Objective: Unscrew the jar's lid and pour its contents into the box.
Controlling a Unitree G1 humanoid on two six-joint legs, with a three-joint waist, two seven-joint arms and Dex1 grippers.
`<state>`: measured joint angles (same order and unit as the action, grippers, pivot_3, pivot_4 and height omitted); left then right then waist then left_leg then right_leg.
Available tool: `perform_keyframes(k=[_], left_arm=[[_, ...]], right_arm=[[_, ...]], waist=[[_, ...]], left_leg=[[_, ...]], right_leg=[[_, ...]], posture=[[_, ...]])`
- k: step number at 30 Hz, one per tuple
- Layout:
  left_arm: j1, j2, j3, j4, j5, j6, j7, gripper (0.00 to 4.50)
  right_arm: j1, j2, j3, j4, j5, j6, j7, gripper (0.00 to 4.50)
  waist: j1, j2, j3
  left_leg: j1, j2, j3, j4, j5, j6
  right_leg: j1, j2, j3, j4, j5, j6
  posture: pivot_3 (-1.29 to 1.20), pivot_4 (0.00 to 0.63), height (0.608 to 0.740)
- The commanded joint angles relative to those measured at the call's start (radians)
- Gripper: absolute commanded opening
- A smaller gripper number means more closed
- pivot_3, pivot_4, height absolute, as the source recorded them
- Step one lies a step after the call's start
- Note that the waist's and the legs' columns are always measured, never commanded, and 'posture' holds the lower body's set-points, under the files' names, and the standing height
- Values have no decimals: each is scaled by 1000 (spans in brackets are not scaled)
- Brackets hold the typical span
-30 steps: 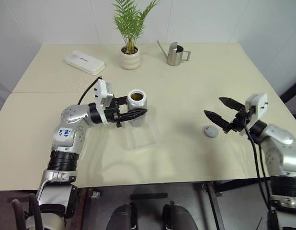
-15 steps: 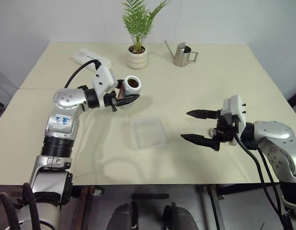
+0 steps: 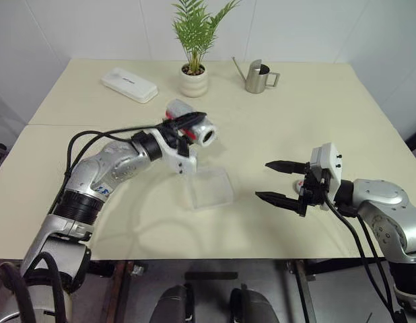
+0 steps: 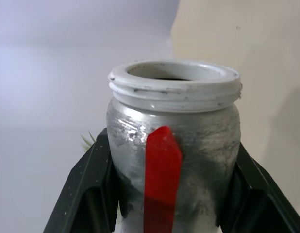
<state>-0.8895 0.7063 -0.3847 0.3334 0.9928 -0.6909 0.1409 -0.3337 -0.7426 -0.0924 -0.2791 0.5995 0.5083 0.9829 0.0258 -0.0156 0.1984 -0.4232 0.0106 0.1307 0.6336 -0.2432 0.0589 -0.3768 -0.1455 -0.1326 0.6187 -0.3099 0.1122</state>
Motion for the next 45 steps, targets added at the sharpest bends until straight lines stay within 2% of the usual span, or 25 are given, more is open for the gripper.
perform_keyframes(k=[1,5,11,20,26,29,30,32,33,36,38,42,45], left_arm=[[-94,37,-190,0,422,83,398,2073],[-152,21,-260,75,551,214,561,2073],[-196,33,-352,113,629,235,674,2073],[-199,92,-364,71,596,182,683,2073],[-207,114,-297,107,453,107,630,2073],[-205,115,-230,139,309,51,556,2073],[-197,106,-190,178,197,13,488,2073],[-182,96,-135,219,59,-18,386,2073],[-160,73,-80,257,-88,-1,264,2073],[-89,-6,104,319,-443,220,-69,2073],[-59,-53,227,311,-605,399,-190,2073],[8,-135,441,227,-899,711,-355,2073],[81,-175,550,125,-1031,870,-393,2073]], right_arm=[[-13,22,-16,-9,9,-11,-16,4489],[-16,33,-7,-8,5,-8,-17,4489],[-22,49,4,-4,4,-9,-16,4489],[-36,79,13,9,-6,-12,-19,4489],[-33,85,14,7,-5,-9,-18,4489],[-31,85,13,6,-5,-9,-17,4489],[-30,84,14,6,-5,-8,-14,4489],[-28,82,14,5,-4,-6,-12,4489],[-26,79,14,4,-5,-5,-10,4489],[-17,72,10,7,-7,-6,-4,4489],[-13,68,7,6,-9,-8,-3,4489],[-10,79,-10,6,0,-14,-9,4489],[-10,63,-3,8,8,-6,24,4489]], waist=[[5,0,0],[5,0,0],[1,0,0],[-2,0,0],[0,0,0],[-2,-1,0],[-2,-1,0],[-3,-1,0],[-3,-1,0],[-7,-1,-1],[-13,-1,-1],[-27,-2,-1],[-28,-2,-1]], left_leg=[[0,-1,0,0,0,0],[-1,-2,1,0,-1,3],[-6,-1,3,-1,0,2],[-5,-1,6,3,0,3],[-6,-1,6,4,0,3],[-6,-1,7,4,0,3],[-6,-1,7,5,0,3],[-6,0,8,6,0,3],[-5,0,8,7,0,3],[-5,1,8,11,0,4],[-4,2,8,13,0,4],[-4,2,7,14,0,4],[-4,1,7,14,0,4]], right_leg=[[0,0,0,0,0,0],[-1,0,1,1,0,1],[-8,-2,0,3,0,1],[-8,-3,0,6,0,1],[-10,-3,1,7,0,1],[-10,-3,1,7,0,1],[-10,-3,1,7,0,1],[-10,-3,1,7,0,1],[-9,-3,1,8,0,1],[-8,-3,1,9,0,1],[-7,-2,1,10,1,1],[-7,-1,1,10,1,2],[-6,0,0,9,1,2]], posture=[[0,150,740],[0,150,740],[0,150,740],[0,150,740],[0,150,740],[0,150,740],[0,150,740],[0,150,740],[0,150,740],[0,150,740],[0,150,740],[0,150,740],[0,150,740]])
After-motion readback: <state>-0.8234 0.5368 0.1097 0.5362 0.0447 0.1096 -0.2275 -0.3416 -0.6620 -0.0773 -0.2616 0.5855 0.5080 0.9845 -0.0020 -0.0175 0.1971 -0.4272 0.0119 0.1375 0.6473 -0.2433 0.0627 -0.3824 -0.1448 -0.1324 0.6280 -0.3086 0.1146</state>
